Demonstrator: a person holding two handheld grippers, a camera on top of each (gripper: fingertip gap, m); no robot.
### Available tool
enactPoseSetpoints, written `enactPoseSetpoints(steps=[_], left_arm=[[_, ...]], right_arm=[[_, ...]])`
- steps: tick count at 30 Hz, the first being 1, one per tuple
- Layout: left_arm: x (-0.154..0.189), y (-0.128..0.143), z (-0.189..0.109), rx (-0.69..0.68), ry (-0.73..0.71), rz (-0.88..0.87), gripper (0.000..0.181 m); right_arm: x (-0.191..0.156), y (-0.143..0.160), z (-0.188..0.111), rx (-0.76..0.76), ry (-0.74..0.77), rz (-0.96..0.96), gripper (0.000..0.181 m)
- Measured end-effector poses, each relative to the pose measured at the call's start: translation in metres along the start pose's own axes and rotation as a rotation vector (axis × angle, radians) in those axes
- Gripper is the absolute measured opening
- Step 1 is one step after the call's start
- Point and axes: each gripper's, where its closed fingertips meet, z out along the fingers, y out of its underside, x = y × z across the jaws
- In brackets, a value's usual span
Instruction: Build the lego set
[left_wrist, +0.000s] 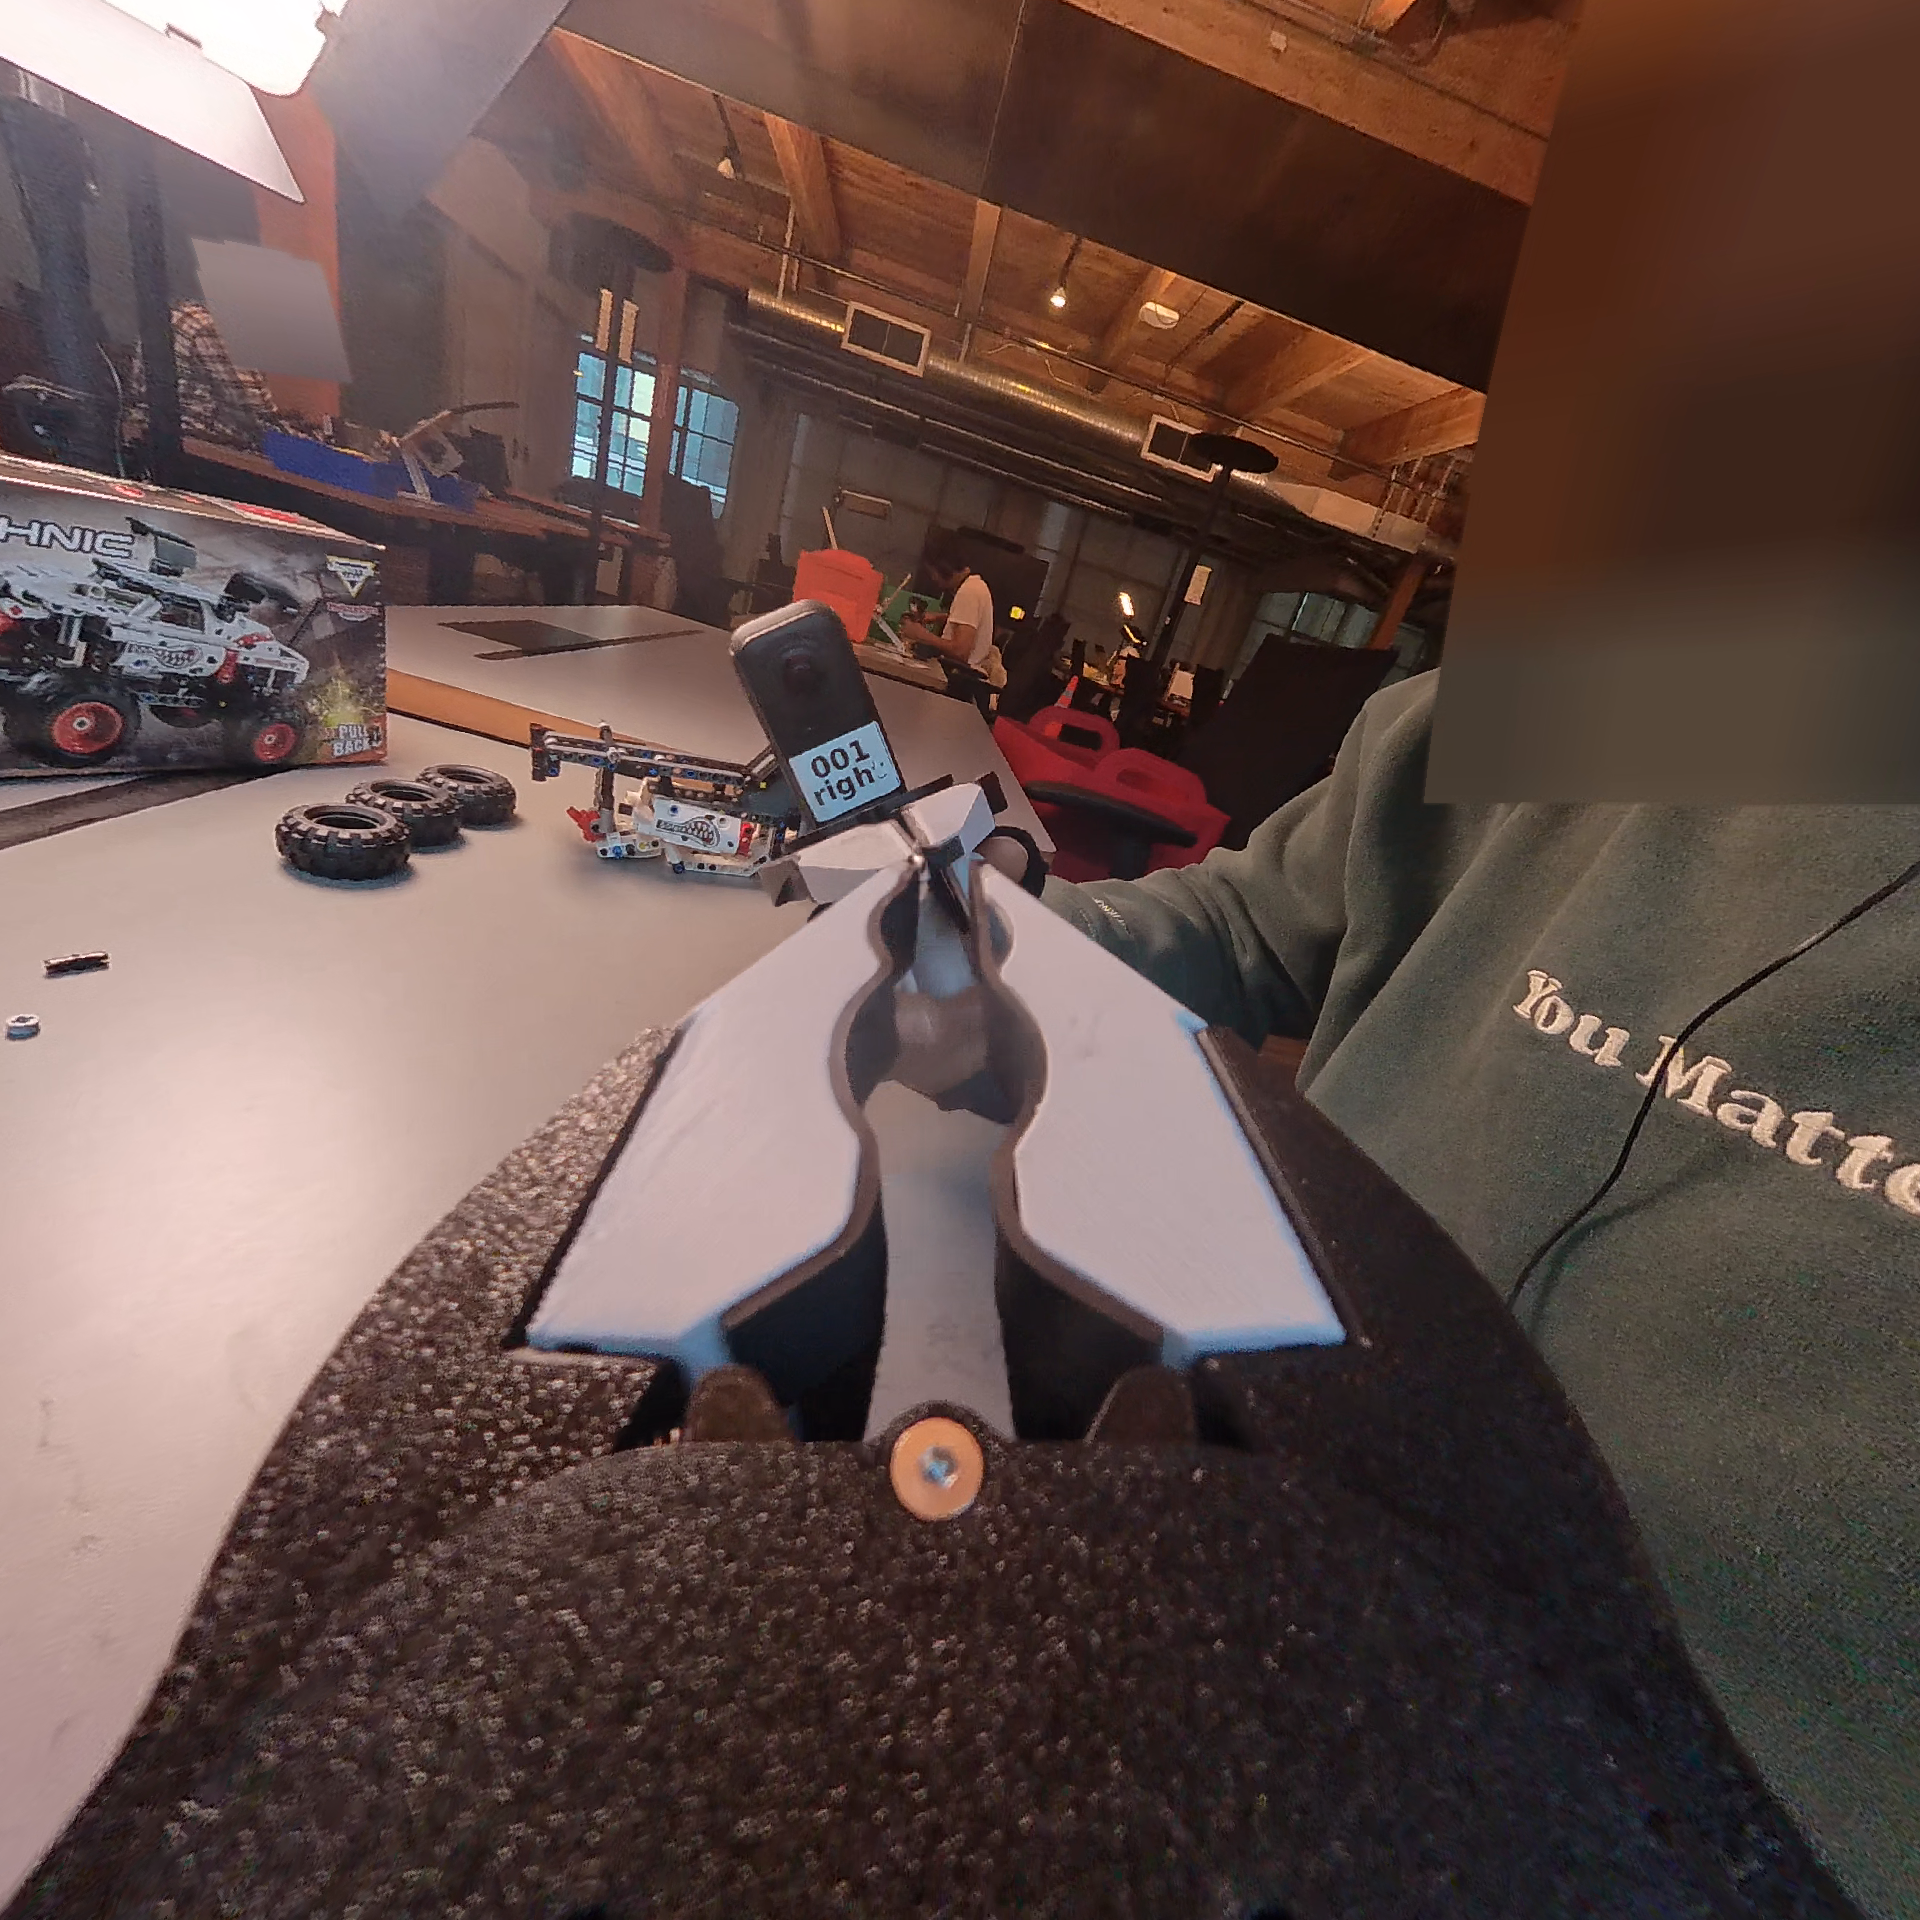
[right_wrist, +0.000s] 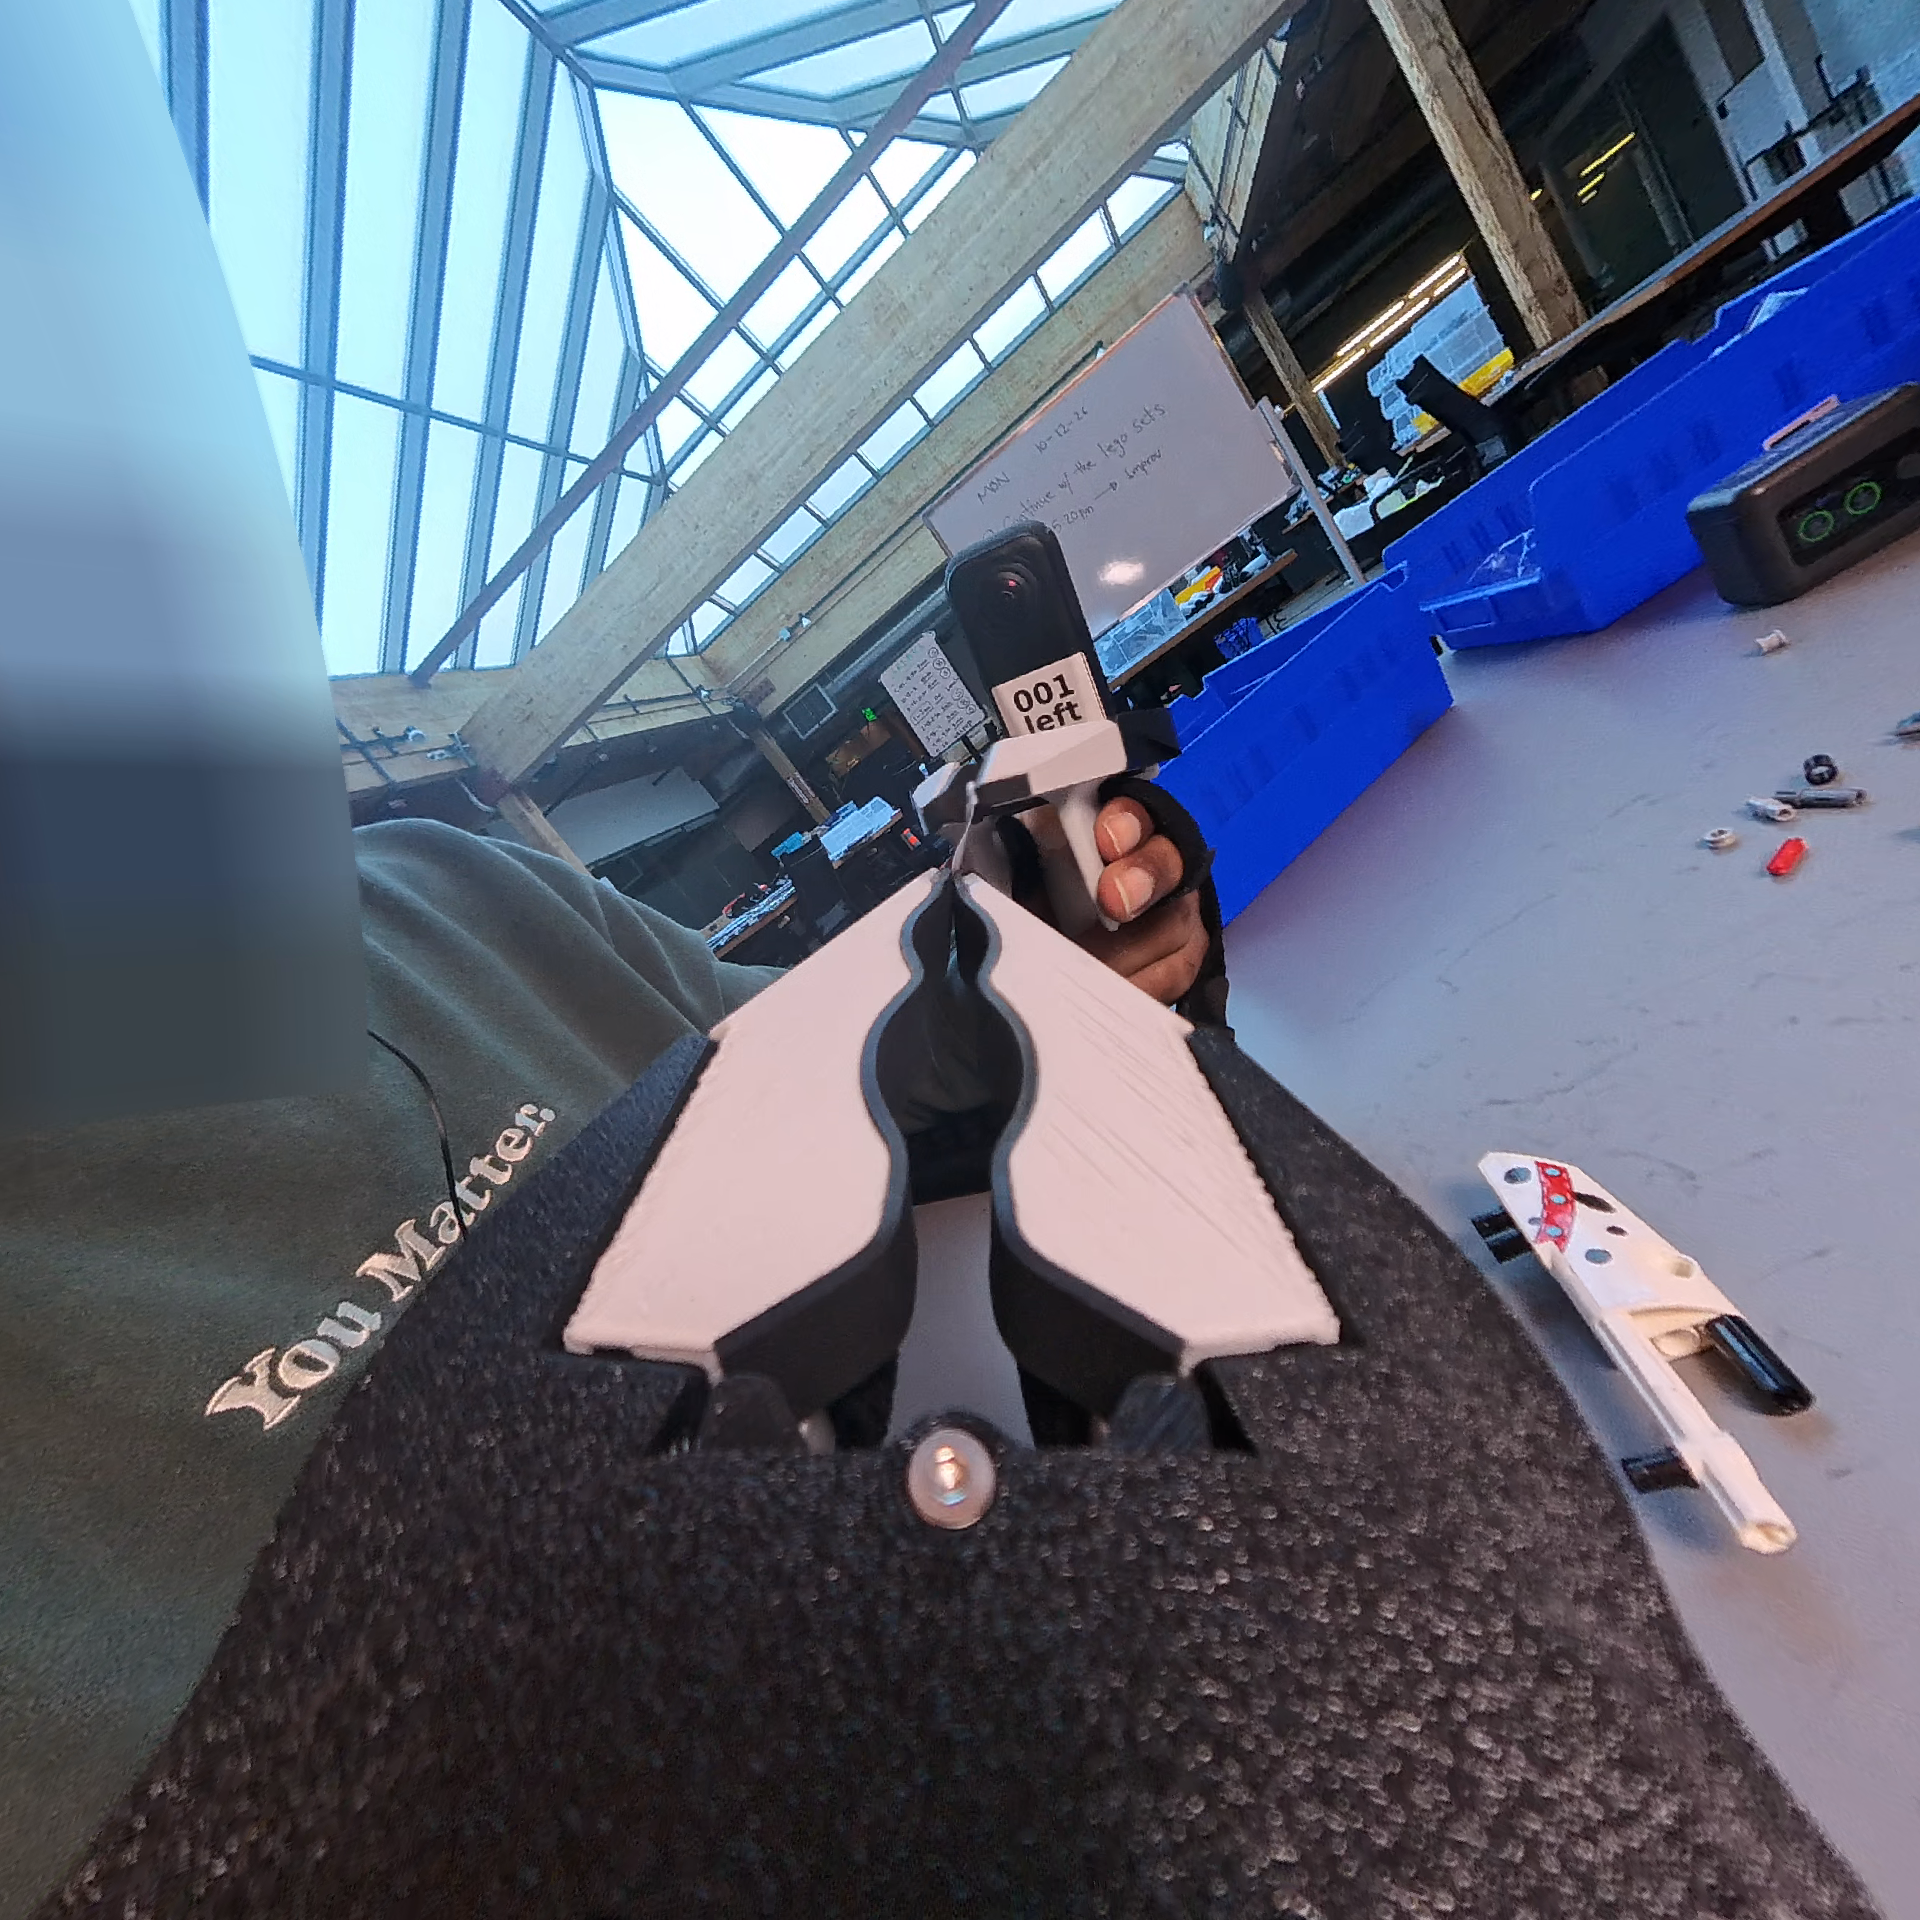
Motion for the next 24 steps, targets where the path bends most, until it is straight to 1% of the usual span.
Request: enactPoseSetpoints(steps=[1, 3, 9, 10, 12, 15, 19, 24], left_arm=[[0.0, 0.0, 0.0, -0.003, -0.001, -0.002, 0.015], [-0.001, 0.002, 0.001, -0.015, -0.004, -0.001, 0.023], [-0.004, 0.007, 0.002, -0.04, -0.021, -0.012, 0.026], [-0.009, 0.007, 0.001, -0.038, -0.049, -0.02, 0.034], [-0.014, 0.003, -0.004, -0.017, -0.058, -0.049, 0.035], [-0.012, 0.0, -0.007, -0.012, -0.021, -0.104, 0.042], [0.0, 0.003, -0.003, -0.026, 0.05, -0.136, 0.039], [0.006, 0.004, 0.002, -0.024, 0.094, -0.206, 0.024]], right_arm=[[-0.001, -0.001, 0.0, 0.002, -0.002, -0.012, 0.0], [-0.003, -0.001, 0.0, 0.001, -0.004, -0.039, 0.0], [-0.008, 0.002, 0.001, -0.019, -0.009, -0.103, 0.0], [-0.011, 0.003, 0.001, -0.023, -0.023, -0.116, 0.0], [-0.014, 0.002, 0.001, -0.022, -0.028, -0.141, 0.0], [-0.014, 0.0, -0.001, -0.022, -0.017, -0.166, 0.0], [-0.013, 0.0, -0.002, -0.021, -0.016, -0.162, 0.0], [-0.011, 0.002, -0.001, -0.033, -0.007, -0.169, 0.0]])
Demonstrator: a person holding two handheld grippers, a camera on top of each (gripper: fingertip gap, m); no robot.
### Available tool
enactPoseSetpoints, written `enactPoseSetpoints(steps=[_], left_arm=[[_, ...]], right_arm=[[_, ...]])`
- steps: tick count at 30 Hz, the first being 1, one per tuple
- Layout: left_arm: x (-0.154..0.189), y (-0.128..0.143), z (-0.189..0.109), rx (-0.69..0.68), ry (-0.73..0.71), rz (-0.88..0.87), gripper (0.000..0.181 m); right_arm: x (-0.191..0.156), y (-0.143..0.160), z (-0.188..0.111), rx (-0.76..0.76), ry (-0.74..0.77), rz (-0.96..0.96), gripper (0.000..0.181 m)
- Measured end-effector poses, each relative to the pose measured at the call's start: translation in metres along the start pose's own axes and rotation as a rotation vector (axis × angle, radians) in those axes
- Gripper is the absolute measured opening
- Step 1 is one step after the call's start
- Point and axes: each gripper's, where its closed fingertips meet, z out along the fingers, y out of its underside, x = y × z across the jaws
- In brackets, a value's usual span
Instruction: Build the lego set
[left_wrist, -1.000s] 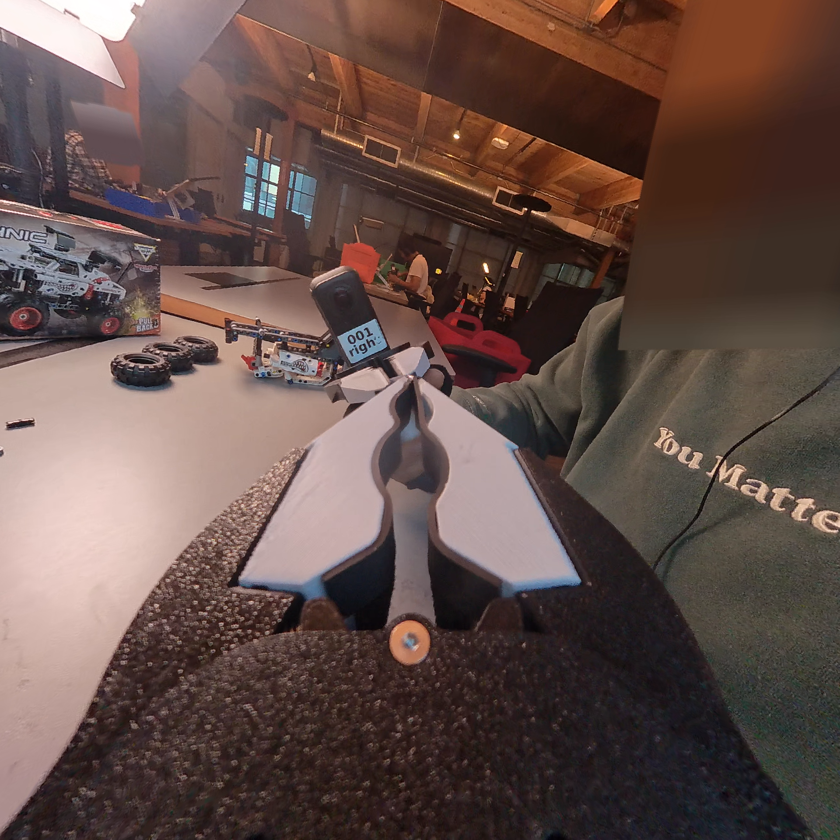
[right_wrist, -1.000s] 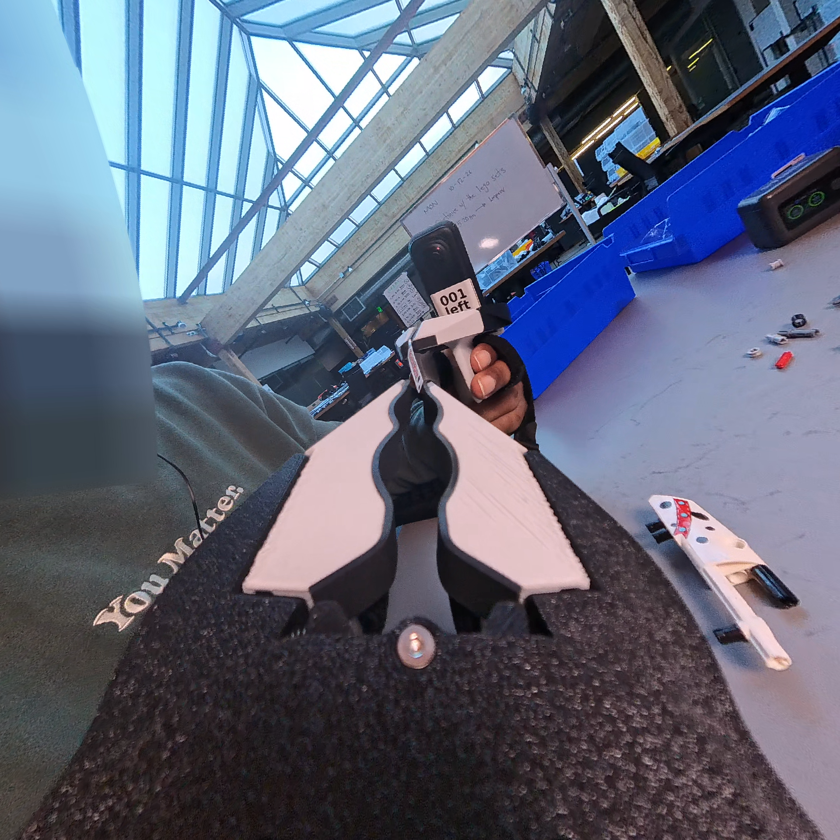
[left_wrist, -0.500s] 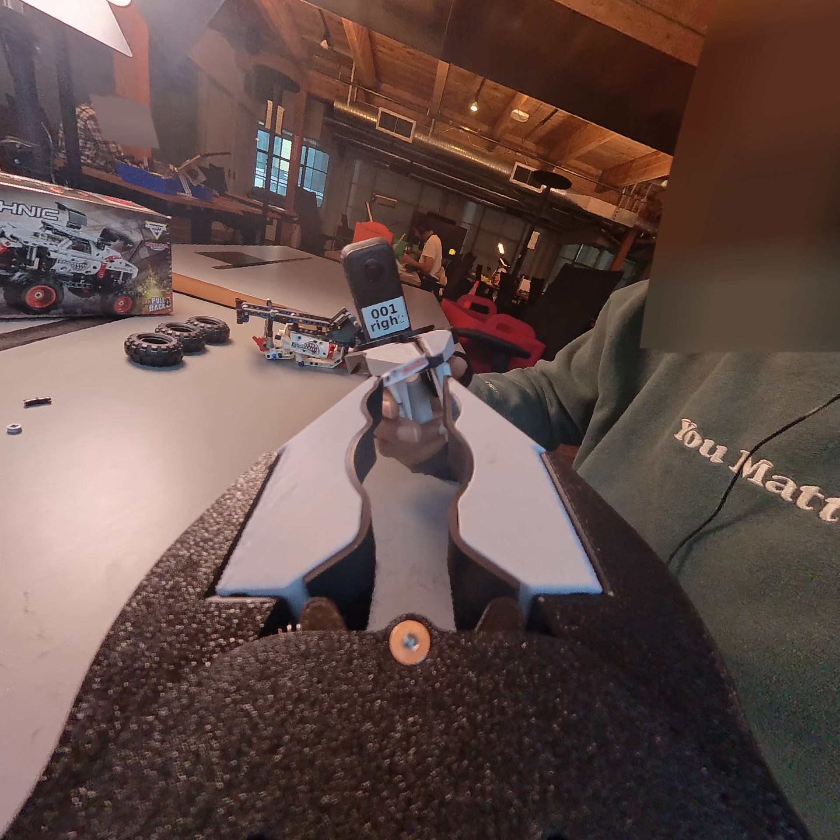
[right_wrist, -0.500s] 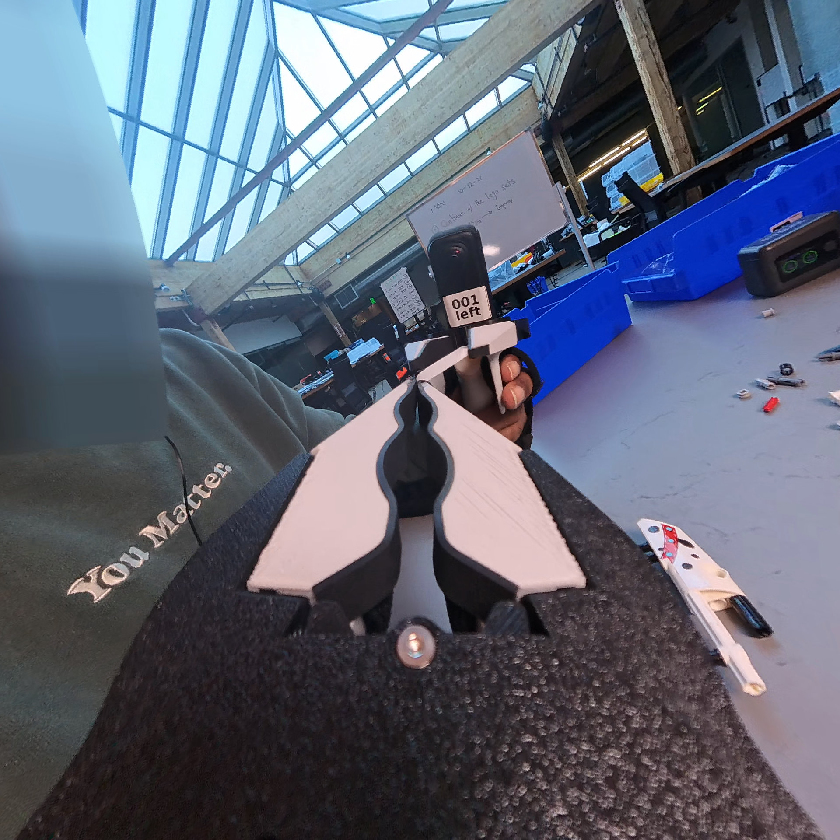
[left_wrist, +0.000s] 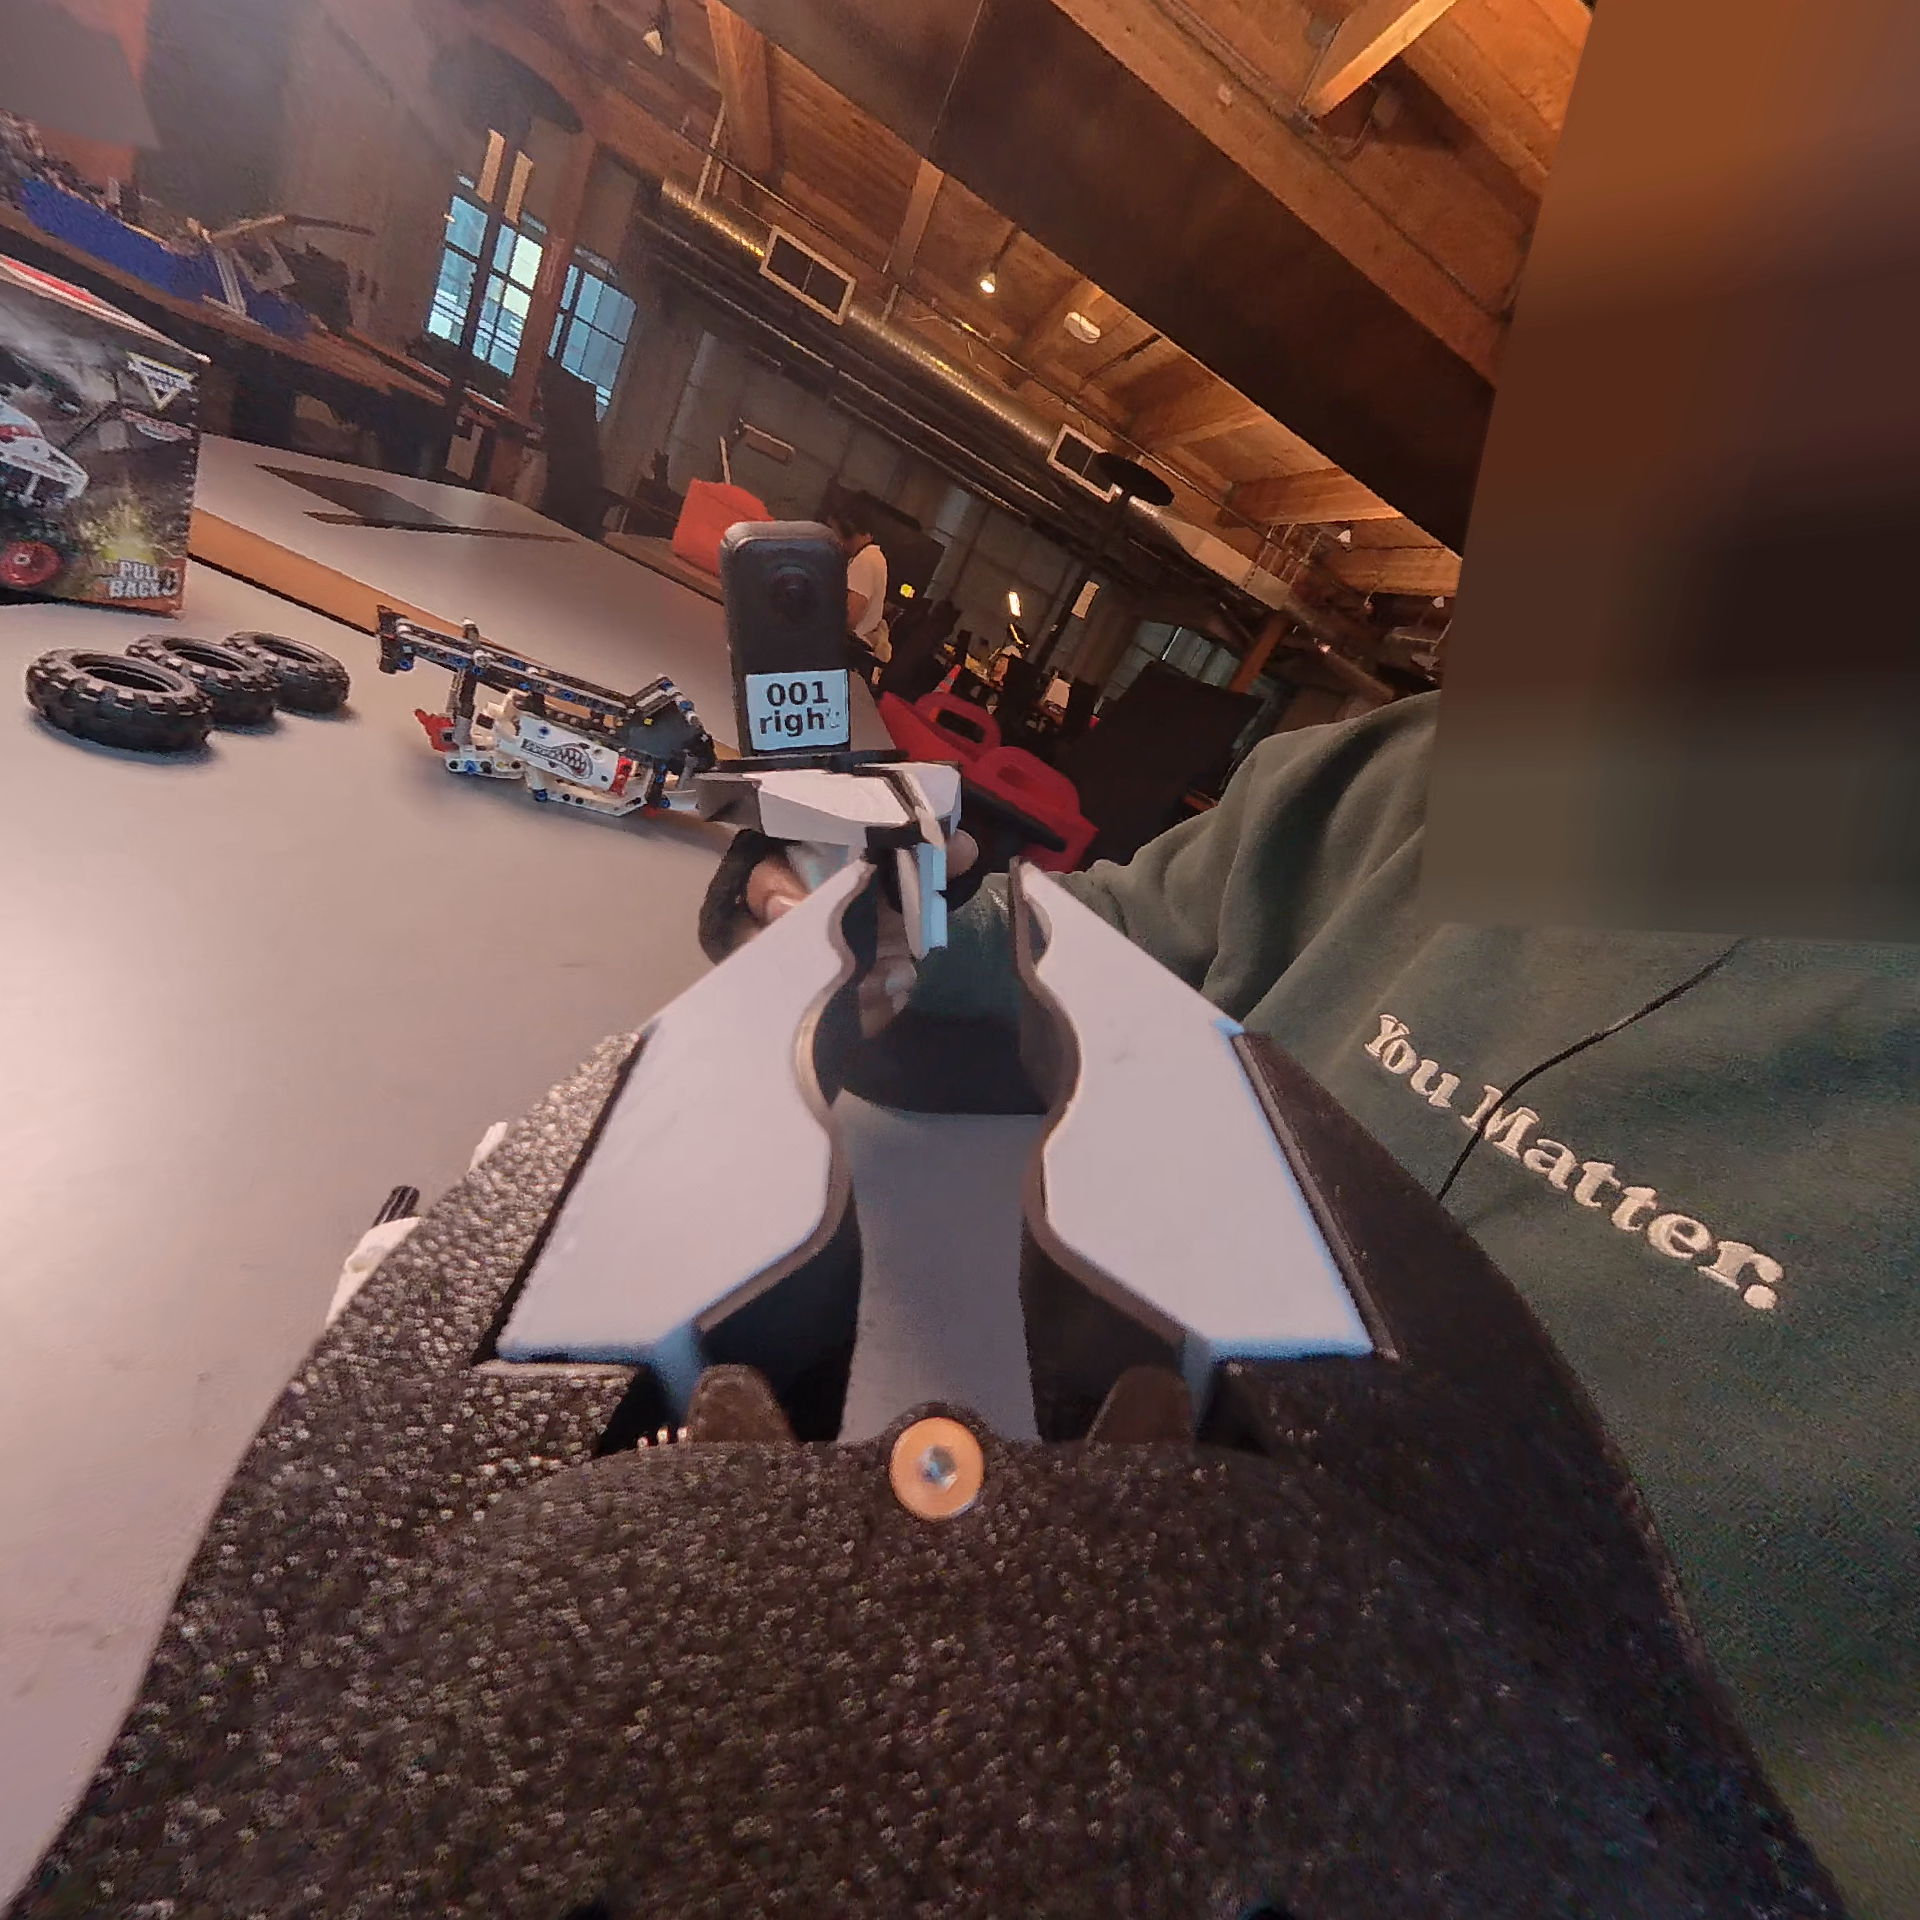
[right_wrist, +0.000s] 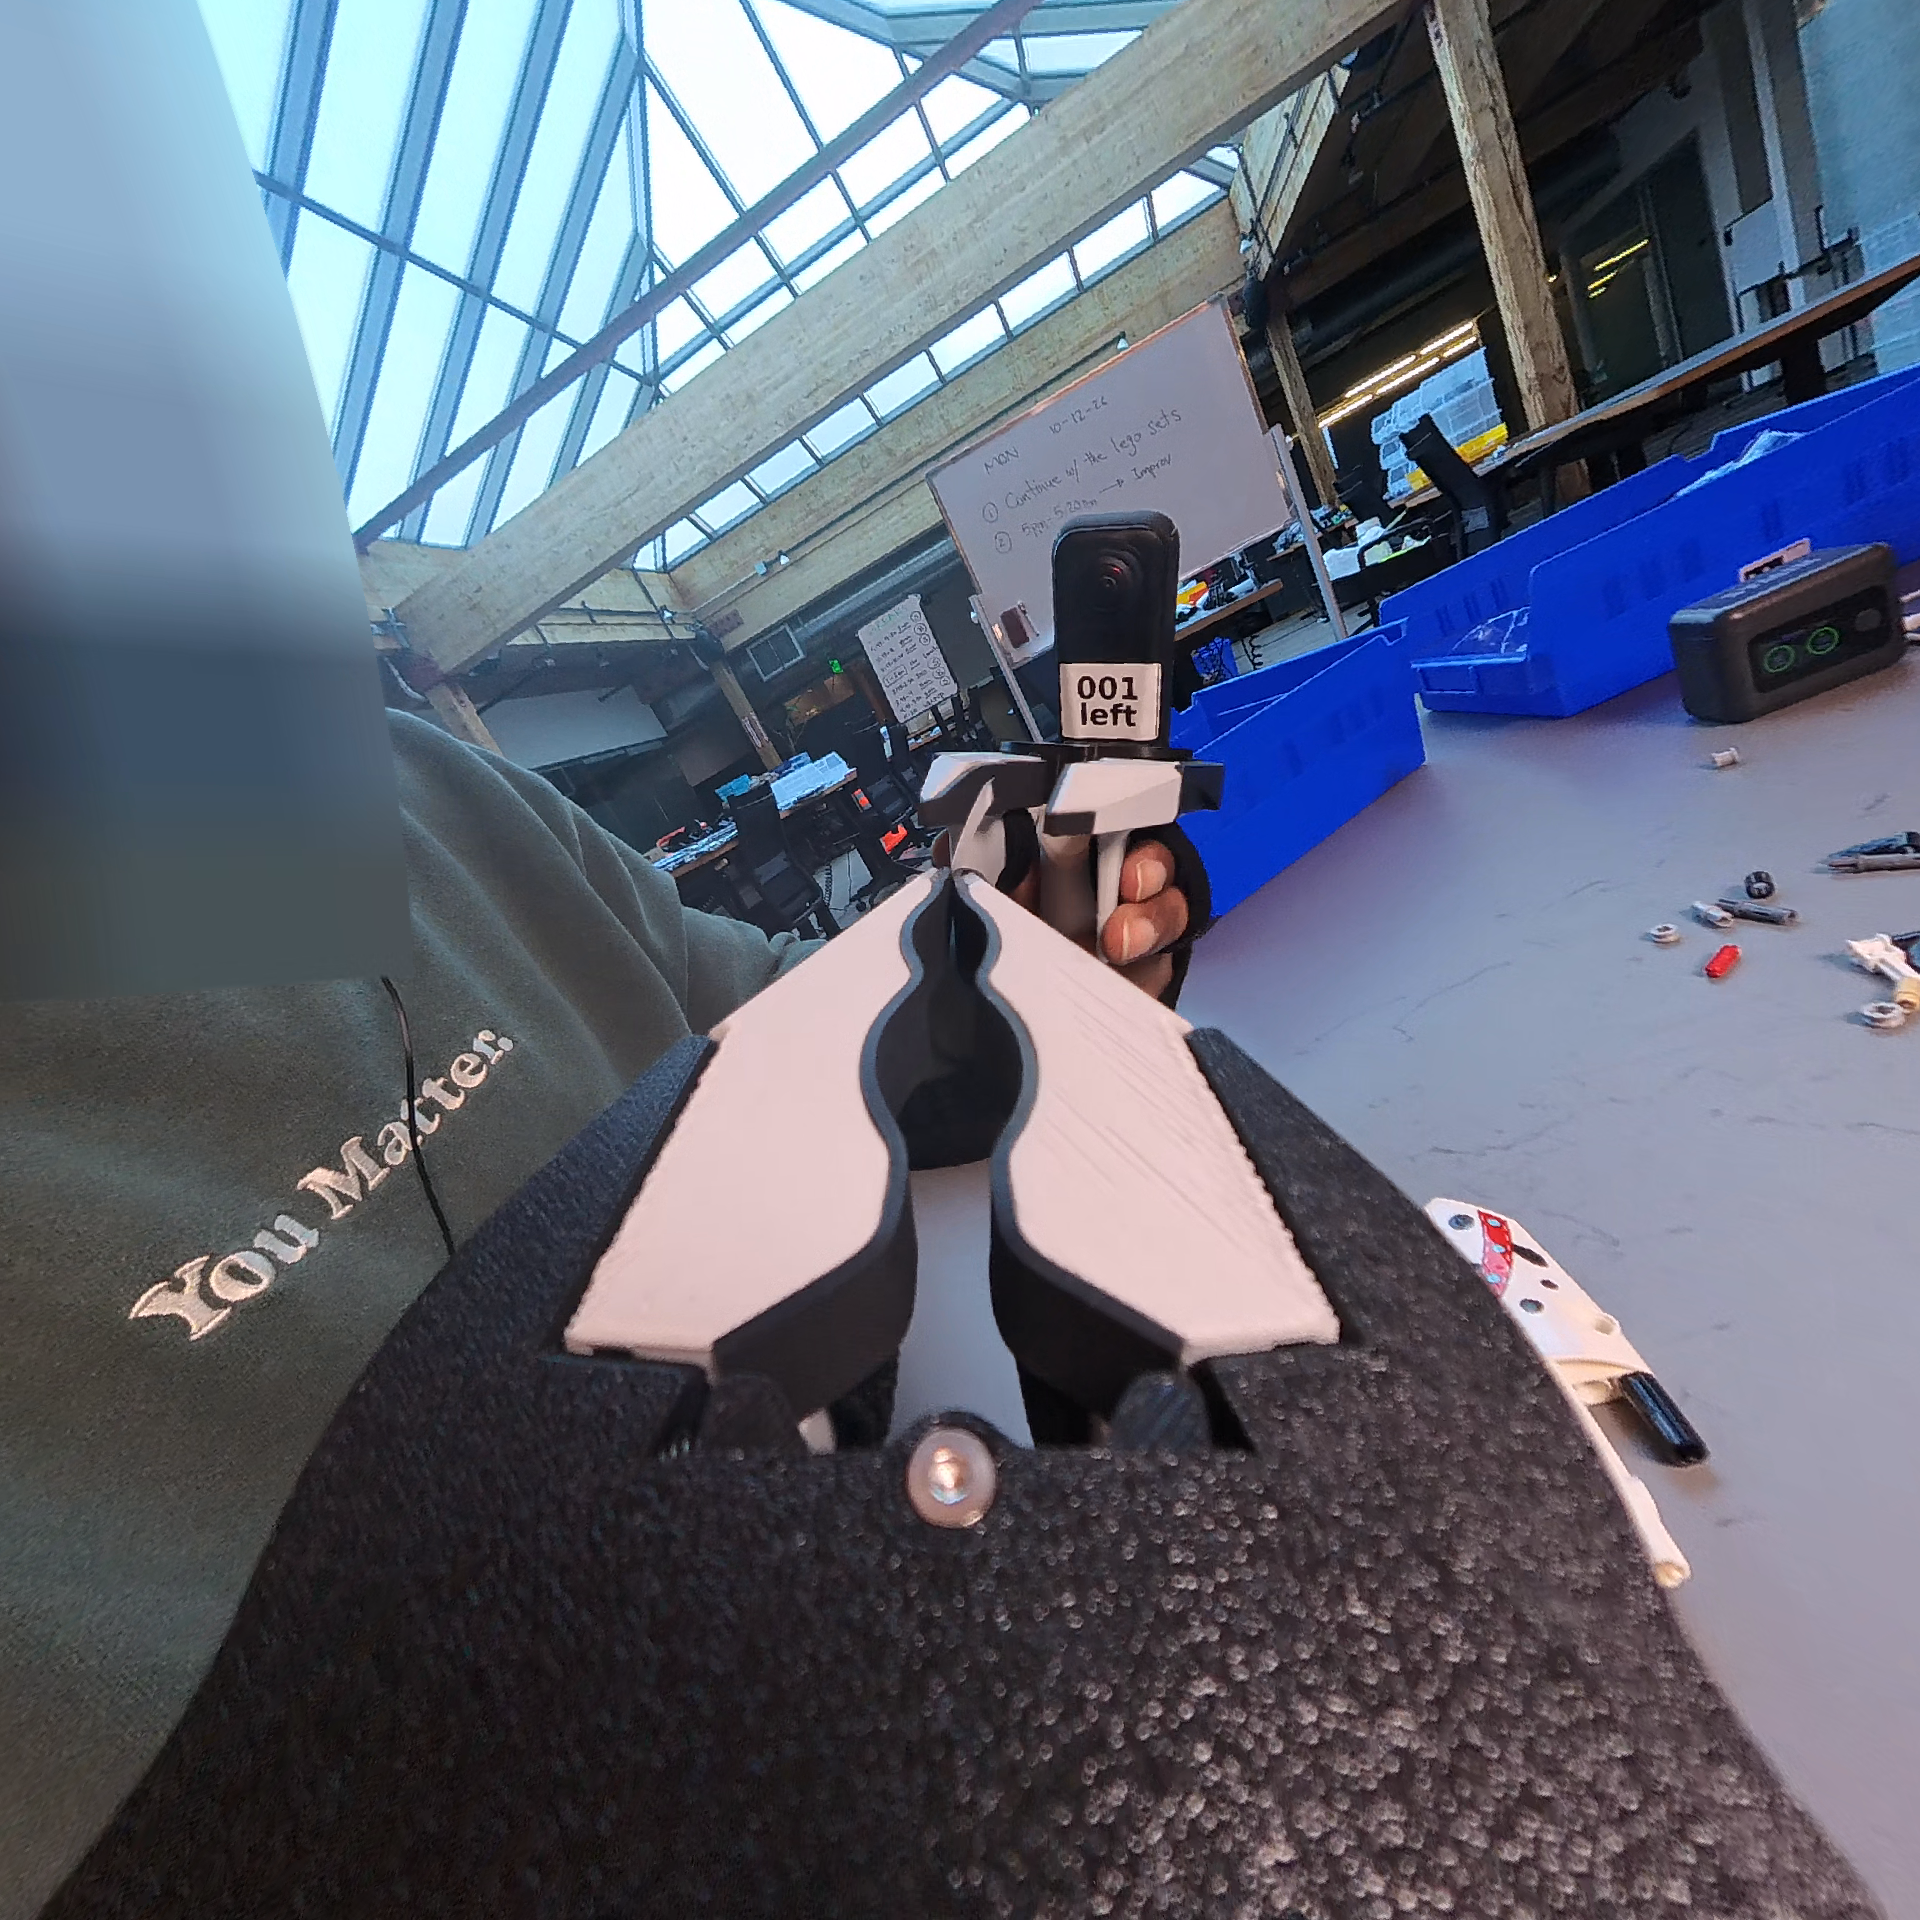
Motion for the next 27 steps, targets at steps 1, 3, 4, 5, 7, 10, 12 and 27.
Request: enactPoseSetpoints(steps=[1, 3, 4, 5, 7, 10, 12, 27], left_arm=[[0.0, 0.001, 0.0, -0.004, 0.002, -0.003, 0.022], [0.001, 0.001, 0.001, -0.003, 0.006, -0.002, 0.015], [0.002, 0.0, 0.001, -0.001, 0.006, 0.0, 0.013], [0.001, 0.0, 0.001, 0.0, 0.0, 0.002, 0.012], [0.0, 0.0, 0.0, -0.001, -0.01, 0.005, 0.009], [-0.002, 0.001, -0.001, -0.006, -0.023, 0.012, 0.0], [-0.004, 0.001, -0.001, -0.01, -0.038, 0.021, 0.0], [-0.051, -0.018, -0.04, -0.002, -0.421, 0.2, 0.02]], right_arm=[[0.001, 0.0, 0.0, -0.001, 0.003, 0.002, 0.0], [0.003, 0.002, 0.0, -0.007, 0.011, 0.001, 0.0], [0.004, 0.003, 0.0, -0.012, 0.015, 0.001, 0.0], [0.004, 0.004, 0.001, -0.018, 0.018, 0.0, 0.0], [0.006, 0.006, 0.001, -0.029, 0.024, -0.002, 0.0], [0.007, 0.008, 0.002, -0.036, 0.027, -0.003, 0.0], [0.007, 0.008, 0.002, -0.038, 0.031, -0.004, 0.0], [0.039, 0.004, -0.011, -0.04, 0.19, 0.066, 0.0]])
